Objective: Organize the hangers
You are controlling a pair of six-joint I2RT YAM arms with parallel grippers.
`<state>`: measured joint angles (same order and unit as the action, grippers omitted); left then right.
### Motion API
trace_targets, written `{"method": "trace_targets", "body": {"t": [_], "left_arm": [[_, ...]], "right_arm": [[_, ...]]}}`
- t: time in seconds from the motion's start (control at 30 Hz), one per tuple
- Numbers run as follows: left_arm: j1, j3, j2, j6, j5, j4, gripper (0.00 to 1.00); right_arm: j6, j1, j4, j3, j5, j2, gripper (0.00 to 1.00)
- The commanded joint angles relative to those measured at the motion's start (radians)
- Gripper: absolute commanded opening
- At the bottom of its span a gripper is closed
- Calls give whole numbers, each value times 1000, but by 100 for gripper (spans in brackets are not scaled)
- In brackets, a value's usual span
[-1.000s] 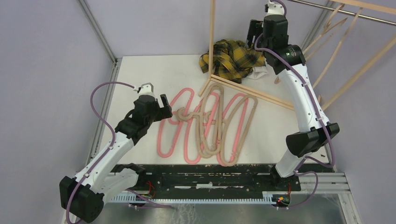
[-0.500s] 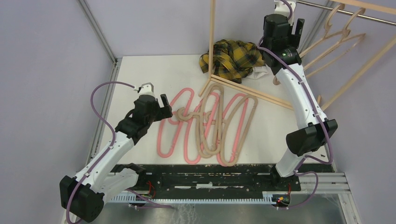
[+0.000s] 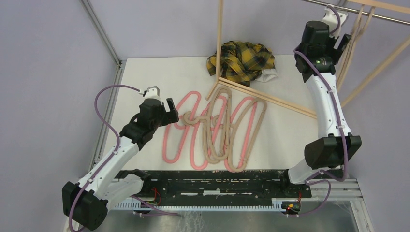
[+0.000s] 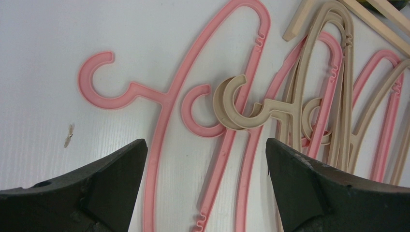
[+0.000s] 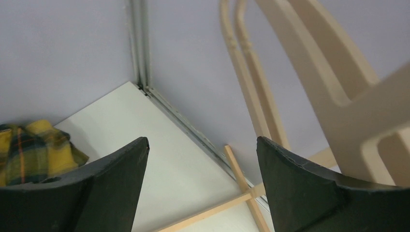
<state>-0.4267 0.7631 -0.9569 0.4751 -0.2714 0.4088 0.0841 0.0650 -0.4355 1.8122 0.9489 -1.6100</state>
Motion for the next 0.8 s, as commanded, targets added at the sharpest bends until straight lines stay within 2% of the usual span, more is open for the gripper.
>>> {"method": "trace_targets", "body": {"t": [0.0, 0.4, 0.77], "left_arm": [[4, 1, -5, -10, 24, -54, 99], [4, -13, 10, -10, 24, -53, 99], [4, -11, 6, -7, 28, -55, 99]], "right_arm": [[70, -55, 19, -31, 7, 106, 90], [137, -191, -45, -74, -6, 151, 90], [152, -212, -125, -97, -239, 183, 90]]}}
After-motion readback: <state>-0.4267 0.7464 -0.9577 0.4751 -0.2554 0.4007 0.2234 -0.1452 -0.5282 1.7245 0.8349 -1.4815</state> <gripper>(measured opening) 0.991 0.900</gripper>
